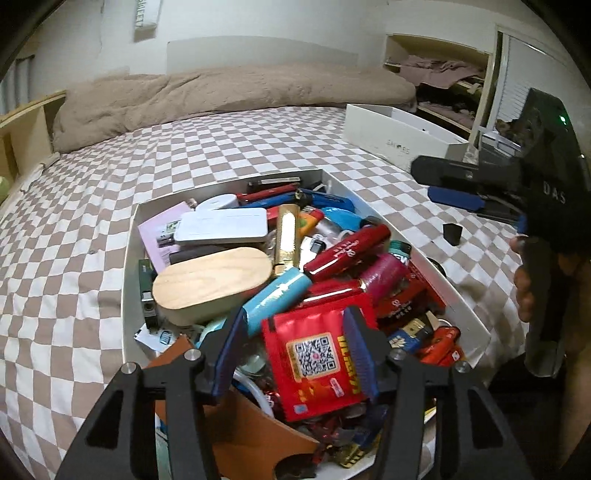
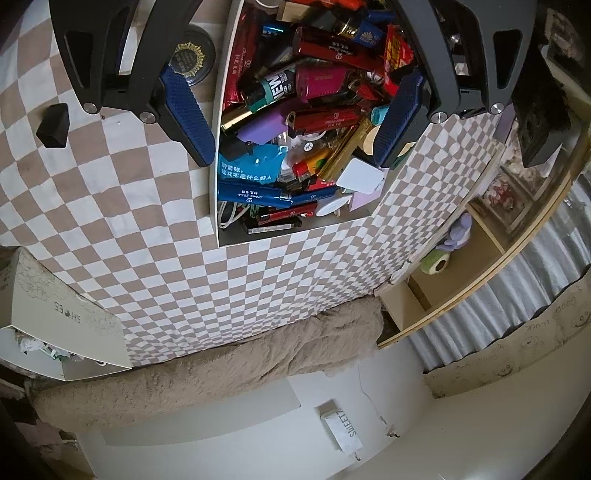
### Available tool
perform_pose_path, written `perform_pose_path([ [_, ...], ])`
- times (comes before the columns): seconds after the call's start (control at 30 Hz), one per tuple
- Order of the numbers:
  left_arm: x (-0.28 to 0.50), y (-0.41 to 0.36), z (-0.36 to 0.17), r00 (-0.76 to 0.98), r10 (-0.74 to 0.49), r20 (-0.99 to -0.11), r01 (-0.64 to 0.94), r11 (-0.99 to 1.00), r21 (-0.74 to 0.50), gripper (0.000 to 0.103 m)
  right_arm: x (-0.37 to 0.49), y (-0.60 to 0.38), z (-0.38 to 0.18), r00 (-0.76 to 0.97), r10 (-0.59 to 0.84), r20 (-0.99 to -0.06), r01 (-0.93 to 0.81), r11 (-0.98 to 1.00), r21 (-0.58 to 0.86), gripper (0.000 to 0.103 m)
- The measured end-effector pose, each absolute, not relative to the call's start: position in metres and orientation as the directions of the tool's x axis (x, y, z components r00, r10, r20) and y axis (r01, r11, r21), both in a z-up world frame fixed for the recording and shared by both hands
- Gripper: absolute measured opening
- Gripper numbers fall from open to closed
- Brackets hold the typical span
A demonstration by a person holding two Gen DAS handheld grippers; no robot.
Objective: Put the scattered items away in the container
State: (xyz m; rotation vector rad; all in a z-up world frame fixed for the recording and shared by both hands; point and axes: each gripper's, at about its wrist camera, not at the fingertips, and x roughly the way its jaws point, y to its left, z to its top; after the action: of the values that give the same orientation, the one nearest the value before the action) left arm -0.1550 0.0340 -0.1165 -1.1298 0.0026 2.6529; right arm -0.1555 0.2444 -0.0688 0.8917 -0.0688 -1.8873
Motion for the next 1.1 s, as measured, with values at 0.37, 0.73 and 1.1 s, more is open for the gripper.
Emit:
perform_pose_path([
  [0.37,-0.155,0.028,-0.11,-0.675,0.211,-0.707,-0.187,-0.976,-0.113,0.072,-0.142,0.241,-0.056,-0.24,-0.807,-0.54,0.797,-0.481,0.365,0.103],
  [0.73,-0.142,0.025,-0.085,-0.74,0.193,-0.644,-0.154,-0.981,-0.116,0.103,-0.116,0.25,-0.042,-0.301,-0.798,-0.522,0.806,-0.505,0.308,0.103],
  [1.1,-0.121,0.023,-0.071,-0.769,0.175,-0.614,-0.121,-0.984,-0.13,0.103,-0.096,0.273,-0.019,-0.403,-0.774,-0.489,0.796,-0.56,0.229,0.103],
])
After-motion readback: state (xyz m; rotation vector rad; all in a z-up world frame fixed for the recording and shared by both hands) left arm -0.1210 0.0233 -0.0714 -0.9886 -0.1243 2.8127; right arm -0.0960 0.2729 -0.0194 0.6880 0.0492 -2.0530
